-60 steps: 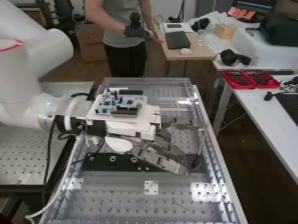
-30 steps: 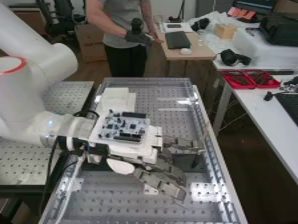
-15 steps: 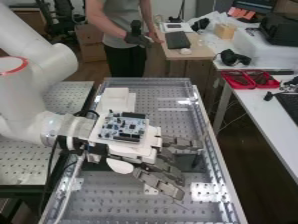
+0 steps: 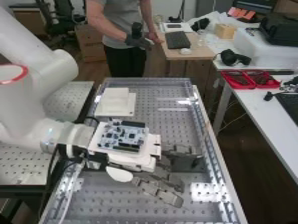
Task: Grab the paper clip and place it in the clear container
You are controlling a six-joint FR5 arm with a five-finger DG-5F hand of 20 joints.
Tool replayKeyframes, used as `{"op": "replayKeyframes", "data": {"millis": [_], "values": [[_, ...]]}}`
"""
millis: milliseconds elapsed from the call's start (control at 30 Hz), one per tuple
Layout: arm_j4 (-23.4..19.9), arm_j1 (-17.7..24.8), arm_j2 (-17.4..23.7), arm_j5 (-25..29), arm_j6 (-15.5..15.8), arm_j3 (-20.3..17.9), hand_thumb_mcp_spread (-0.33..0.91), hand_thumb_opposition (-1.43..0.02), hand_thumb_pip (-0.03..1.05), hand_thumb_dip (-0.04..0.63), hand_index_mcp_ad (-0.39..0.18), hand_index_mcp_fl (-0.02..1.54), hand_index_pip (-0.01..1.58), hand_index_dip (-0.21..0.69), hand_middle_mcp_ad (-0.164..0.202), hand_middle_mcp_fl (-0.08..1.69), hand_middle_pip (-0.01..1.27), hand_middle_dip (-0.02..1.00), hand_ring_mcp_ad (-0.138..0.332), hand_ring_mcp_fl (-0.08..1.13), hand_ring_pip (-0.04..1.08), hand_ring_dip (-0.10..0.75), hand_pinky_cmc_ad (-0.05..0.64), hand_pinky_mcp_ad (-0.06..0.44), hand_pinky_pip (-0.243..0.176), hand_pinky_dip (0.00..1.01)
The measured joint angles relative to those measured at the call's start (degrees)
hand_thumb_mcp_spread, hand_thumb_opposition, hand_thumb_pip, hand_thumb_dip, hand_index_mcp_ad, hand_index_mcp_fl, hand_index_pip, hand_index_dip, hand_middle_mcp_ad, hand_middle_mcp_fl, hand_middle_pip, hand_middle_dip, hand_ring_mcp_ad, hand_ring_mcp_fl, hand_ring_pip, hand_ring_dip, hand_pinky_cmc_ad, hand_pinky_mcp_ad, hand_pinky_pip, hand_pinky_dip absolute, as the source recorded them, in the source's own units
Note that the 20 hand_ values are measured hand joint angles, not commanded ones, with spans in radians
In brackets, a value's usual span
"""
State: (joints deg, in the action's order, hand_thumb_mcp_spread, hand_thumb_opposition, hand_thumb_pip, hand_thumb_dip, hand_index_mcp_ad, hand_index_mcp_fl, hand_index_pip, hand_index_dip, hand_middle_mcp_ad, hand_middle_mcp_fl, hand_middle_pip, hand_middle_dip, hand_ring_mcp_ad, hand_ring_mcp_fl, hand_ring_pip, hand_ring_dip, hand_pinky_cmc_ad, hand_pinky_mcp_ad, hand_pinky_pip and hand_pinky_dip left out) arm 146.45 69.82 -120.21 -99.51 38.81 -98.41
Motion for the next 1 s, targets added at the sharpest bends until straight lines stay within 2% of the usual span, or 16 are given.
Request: {"op": "replayKeyframes", "data": {"millis": [333,667,1000], "values": [[-0.8,-0.4,-1.2,-1.3,1.0,0.4,0.66,-0.98,0.7,0.347,-0.152,0.16,0.13,-0.176,-0.056,0.65,0.77,0.83,0.04,0.44,0.1,0.543,0.38,0.248,0.051,0.16],[-4.4,-0.9,-2.3,-4.2,2.0,-0.2,0.66,-0.98,0.7,0.347,-0.152,0.16,0.12,-0.176,-0.056,0.61,0.76,0.83,0.04,0.44,0.1,0.543,0.38,0.248,0.051,0.16],[-4.9,-1.2,-3.7,-6.4,2.1,0.0,0.66,-0.98,0.7,0.347,-0.154,0.16,0.12,-0.176,-0.056,0.61,0.77,0.83,0.04,0.44,0.1,0.543,0.38,0.248,0.051,0.16]]}}
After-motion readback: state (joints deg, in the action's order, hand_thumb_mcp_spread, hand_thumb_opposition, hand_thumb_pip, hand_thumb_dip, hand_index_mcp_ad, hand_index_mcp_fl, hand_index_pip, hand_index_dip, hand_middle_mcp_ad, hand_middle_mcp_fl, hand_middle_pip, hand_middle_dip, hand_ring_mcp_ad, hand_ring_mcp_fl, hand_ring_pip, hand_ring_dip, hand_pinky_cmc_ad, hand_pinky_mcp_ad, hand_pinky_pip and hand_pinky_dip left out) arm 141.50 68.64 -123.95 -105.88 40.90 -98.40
